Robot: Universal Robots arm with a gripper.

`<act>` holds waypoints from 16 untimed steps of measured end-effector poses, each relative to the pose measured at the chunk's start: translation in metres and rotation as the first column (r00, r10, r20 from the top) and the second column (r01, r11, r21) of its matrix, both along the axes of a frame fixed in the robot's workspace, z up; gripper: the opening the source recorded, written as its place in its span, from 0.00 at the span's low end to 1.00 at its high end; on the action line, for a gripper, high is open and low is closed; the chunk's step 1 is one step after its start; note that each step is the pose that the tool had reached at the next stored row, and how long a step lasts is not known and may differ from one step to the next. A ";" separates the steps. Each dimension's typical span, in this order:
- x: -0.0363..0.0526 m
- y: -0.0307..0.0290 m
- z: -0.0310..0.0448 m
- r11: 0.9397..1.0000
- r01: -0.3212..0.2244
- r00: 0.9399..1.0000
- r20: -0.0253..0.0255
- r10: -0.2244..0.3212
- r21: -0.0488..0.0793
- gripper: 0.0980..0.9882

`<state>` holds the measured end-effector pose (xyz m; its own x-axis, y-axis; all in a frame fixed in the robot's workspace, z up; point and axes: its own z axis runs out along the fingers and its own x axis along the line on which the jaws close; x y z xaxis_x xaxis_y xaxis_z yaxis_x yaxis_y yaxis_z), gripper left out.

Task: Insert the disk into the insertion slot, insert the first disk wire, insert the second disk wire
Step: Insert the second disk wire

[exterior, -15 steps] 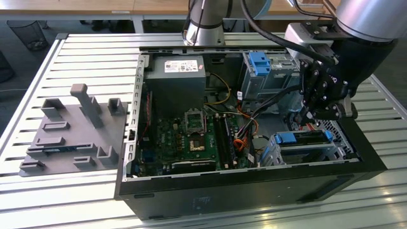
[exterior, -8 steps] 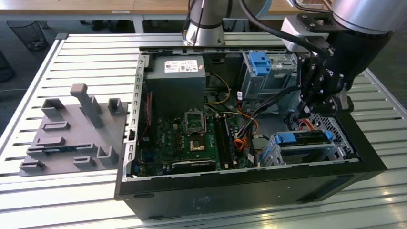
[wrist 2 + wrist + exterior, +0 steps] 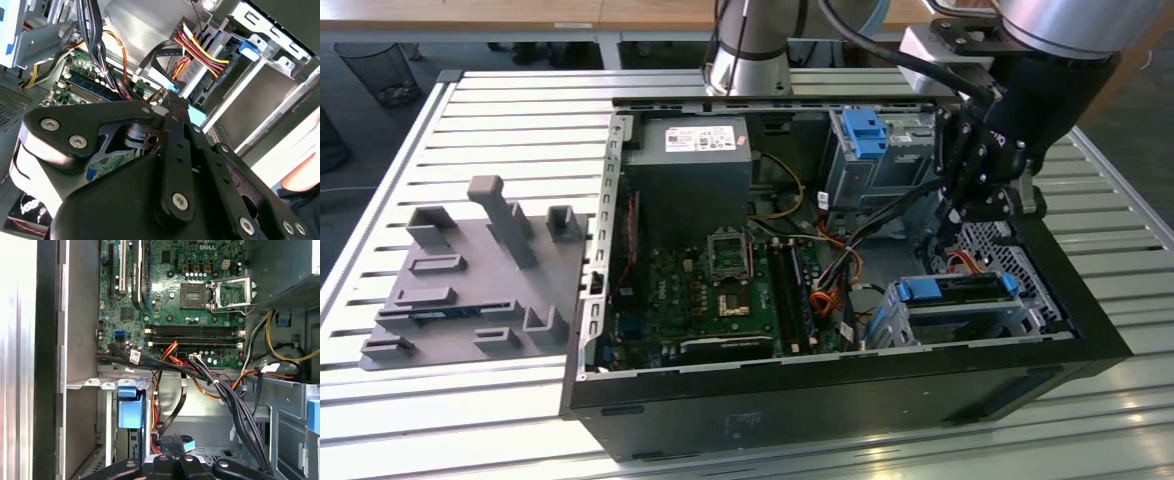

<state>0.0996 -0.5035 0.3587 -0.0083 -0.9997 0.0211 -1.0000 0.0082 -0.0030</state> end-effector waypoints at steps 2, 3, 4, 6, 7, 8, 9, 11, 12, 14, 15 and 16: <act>0.0004 0.0003 -0.0034 1.000 0.001 1.000 0.000 -0.001 -0.002 0.01; 0.0007 0.0004 -0.0052 1.000 0.001 1.000 0.000 -0.001 -0.002 0.01; 0.0009 0.0004 -0.0072 1.000 0.001 1.000 0.000 -0.001 -0.003 0.01; 0.0013 0.0005 -0.0098 1.000 0.001 1.000 0.000 -0.001 -0.005 0.01; 0.0014 0.0006 -0.0098 1.000 0.002 1.000 0.000 -0.002 -0.007 0.01; 0.0014 0.0006 -0.0097 1.000 0.002 1.000 0.000 -0.002 -0.007 0.01; 0.0014 0.0006 -0.0090 1.000 0.002 1.000 0.000 -0.002 -0.008 0.01; 0.0014 0.0008 -0.0076 1.000 0.001 1.000 0.000 -0.001 -0.008 0.01; 0.0014 0.0008 -0.0069 1.000 0.002 1.000 0.000 -0.002 -0.008 0.01; 0.0014 0.0009 -0.0064 1.000 0.001 1.000 0.000 -0.001 -0.011 0.01; 0.0014 0.0009 -0.0059 1.000 0.001 1.000 0.000 -0.001 -0.012 0.01; 0.0014 0.0009 -0.0055 1.000 0.001 1.000 0.000 -0.001 -0.014 0.01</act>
<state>0.1010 -0.5026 0.3531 -0.0097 -0.9993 0.0349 -0.9999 0.0096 -0.0031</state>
